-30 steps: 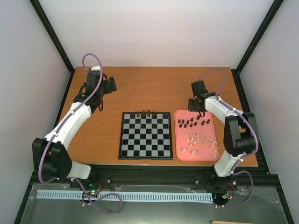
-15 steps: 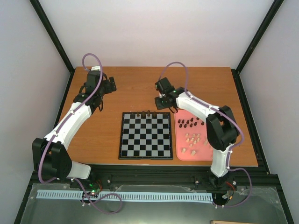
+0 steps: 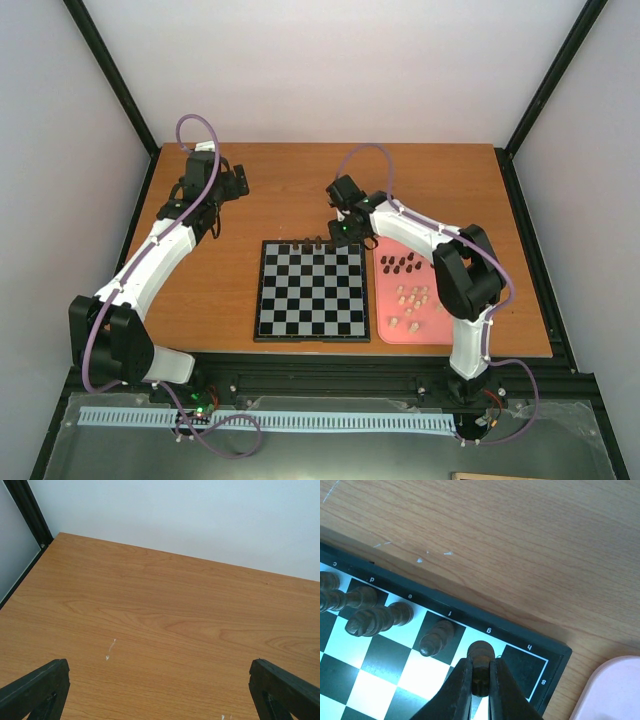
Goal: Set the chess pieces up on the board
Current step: Place the chess piece on the chessboard.
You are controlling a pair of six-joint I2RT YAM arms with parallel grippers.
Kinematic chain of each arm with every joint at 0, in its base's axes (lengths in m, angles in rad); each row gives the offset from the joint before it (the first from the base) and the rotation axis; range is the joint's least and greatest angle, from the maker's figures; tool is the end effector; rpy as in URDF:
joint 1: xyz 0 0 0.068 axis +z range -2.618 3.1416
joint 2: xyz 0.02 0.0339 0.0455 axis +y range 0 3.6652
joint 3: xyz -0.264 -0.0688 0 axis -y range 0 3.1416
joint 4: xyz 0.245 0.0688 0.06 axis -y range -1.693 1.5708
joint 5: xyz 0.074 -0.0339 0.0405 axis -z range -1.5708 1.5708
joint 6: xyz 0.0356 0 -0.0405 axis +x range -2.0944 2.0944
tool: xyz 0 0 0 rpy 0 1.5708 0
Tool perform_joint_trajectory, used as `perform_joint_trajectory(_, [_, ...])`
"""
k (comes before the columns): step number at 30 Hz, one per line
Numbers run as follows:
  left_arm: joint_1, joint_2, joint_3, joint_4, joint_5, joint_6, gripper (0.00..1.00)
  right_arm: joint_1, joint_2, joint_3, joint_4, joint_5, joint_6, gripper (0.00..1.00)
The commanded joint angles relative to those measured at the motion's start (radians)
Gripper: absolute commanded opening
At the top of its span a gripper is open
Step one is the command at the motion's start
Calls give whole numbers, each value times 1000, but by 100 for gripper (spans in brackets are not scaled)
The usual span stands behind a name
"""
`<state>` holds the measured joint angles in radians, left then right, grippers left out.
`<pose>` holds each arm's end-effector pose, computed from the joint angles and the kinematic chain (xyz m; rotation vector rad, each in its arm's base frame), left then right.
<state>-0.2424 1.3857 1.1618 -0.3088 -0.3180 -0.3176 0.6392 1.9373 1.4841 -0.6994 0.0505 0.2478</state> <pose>0.3099 -0.0652 0.3223 -0.2667 2.0570 -0.0078 0.3266 0.2405 0.2065 -0.5177 2.6871 0.1867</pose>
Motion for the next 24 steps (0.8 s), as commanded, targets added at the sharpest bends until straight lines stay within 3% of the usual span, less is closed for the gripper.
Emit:
perform_joint_trajectory(1, [-3,-11,9,11,-7,5,100,16,7,-9,-6,-16,-4,5])
perform_joint_trajectory(24, [-3,-6,10,13,-10,6,100,17,63,-12,1,-4,-16,6])
